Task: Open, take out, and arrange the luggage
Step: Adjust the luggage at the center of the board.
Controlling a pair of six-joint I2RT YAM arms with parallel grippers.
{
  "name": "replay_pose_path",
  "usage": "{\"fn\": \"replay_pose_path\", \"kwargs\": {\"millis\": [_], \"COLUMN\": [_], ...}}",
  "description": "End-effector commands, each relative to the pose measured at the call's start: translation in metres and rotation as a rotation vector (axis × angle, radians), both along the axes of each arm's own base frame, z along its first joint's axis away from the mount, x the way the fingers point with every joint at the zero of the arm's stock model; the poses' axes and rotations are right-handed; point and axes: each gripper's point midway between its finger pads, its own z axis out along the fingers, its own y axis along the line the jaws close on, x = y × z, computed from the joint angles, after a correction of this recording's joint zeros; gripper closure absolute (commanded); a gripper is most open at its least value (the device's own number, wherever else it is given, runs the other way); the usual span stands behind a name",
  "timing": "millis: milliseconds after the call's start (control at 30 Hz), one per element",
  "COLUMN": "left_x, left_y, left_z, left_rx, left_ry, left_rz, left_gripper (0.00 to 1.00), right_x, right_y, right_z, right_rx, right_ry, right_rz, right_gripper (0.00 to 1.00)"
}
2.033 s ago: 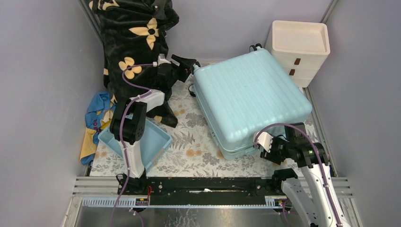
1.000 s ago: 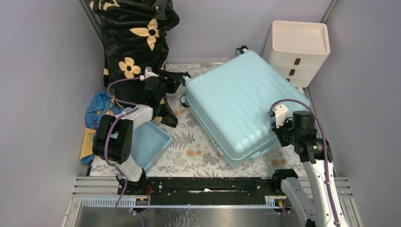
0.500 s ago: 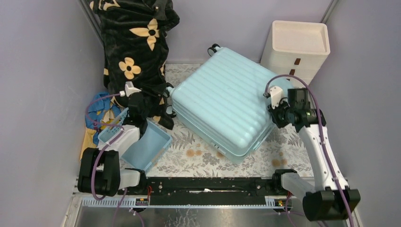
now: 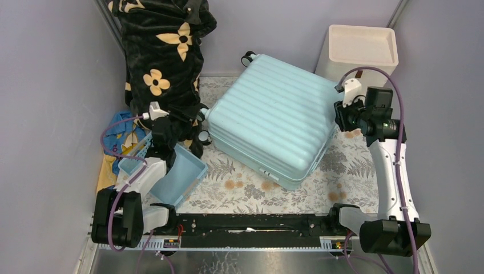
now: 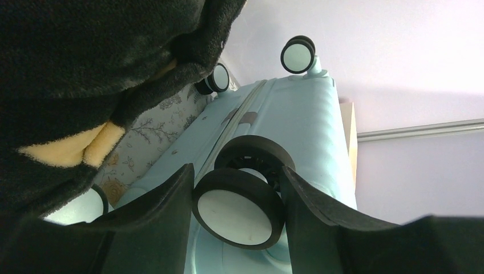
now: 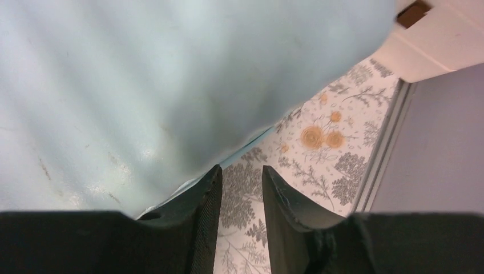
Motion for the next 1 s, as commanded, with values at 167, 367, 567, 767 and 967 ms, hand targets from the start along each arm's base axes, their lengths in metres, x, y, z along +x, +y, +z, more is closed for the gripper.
{"fn": "replay_pose_path", "kwargs": {"millis": [167, 367, 567, 767, 967], "left_x": [-0.034, -0.051, -0.067, -0.079, -0.092], "left_y": [-0.033, -0.041, -0.049, -0.064, -0.099], "left_z": [0.033, 0.033, 0.027, 0.023, 0.021], "left_rx": [0.020, 0.026, 0.036, 0.041, 0.061], "left_ry": [-0.111, -0.113, -0.098, -0.088, -0.080], "left_rz": [-0.203, -0.269, -0.330, -0.409, -0.509], "left_gripper": [0.83, 0.83, 0.83, 0.82, 0.83], "right_x": [0.022, 0.038, 0.060, 0.088, 0.093], "right_y": [-0.007, 0.004, 0.018, 0.018, -0.010], "right_z": [0.009, 0.001, 0.006, 0.022, 0.060], "right_rx": [0.155, 0.250, 0.337, 0.359, 0.232], "right_ry": [-0.109, -0.087, -0.085, -0.111, -0.220], "right_rz": [-0.094, -0.078, -0.022, -0.010, -0.082], "right_gripper": [0.64, 0.67, 0.69, 0.69, 0.66]}}
